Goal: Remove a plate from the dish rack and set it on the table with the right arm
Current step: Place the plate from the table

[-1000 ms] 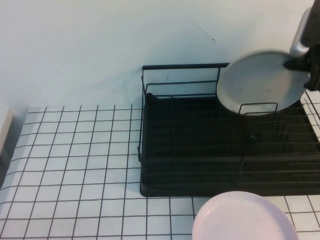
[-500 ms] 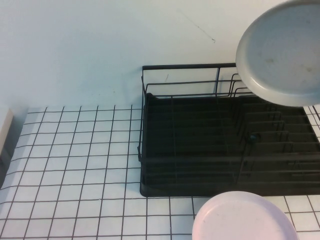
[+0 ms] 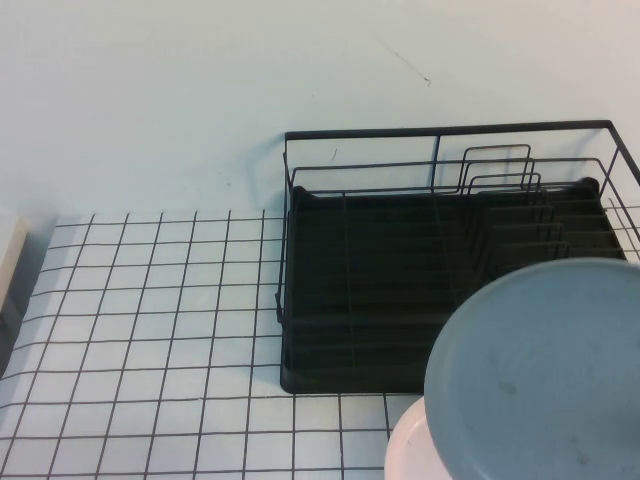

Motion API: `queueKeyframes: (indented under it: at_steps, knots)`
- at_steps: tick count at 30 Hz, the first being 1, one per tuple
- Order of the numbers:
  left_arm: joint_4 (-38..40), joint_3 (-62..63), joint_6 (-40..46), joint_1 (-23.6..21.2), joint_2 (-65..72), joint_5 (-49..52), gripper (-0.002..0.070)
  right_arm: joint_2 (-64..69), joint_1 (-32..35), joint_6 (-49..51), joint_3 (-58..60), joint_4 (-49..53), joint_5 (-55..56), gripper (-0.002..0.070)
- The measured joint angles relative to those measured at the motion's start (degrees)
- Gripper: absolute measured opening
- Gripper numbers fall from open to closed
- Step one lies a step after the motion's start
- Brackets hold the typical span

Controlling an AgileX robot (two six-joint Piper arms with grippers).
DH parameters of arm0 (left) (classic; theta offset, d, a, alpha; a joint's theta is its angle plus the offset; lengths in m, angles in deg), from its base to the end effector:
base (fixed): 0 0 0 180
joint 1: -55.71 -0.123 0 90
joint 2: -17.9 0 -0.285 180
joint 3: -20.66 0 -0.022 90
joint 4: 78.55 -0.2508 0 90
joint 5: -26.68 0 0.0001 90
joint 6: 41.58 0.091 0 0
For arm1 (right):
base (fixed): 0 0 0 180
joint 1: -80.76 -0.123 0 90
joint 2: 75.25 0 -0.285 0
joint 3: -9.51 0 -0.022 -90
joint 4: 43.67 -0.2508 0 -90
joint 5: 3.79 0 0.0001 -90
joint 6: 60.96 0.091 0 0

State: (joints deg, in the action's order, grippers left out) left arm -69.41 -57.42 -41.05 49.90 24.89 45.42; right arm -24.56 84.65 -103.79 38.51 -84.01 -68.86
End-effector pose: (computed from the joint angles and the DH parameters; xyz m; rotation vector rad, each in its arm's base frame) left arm 0.0536 0.0008 0.1797 -0.1834 1.7990 -0.0750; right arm 0.1145 0.0458 0.3550 -0.6508 2.1744 0.5101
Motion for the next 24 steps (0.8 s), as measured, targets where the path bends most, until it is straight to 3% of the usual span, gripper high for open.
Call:
queueKeyframes:
  at_steps: [5,9,16,24]
  knots:
    - [0.00,0.00,0.00,0.00,0.00,0.00,-0.0004,0.78,0.00,4.53,12.26,-2.02,6.79,0.0099]
    - [0.00,0.00,0.00,0.00,0.00,0.00,-0.0004,5.70,0.00,4.62,15.19,-4.41,10.49,0.0099]
    - [0.00,0.00,0.00,0.00,0.00,0.00,-0.0004,17.43,0.00,-5.08,15.33,-12.60,12.55,0.0099]
    - [0.00,0.00,0.00,0.00,0.00,0.00,-0.0004,30.90,0.00,-15.63,15.33,-13.40,13.51,0.0099]
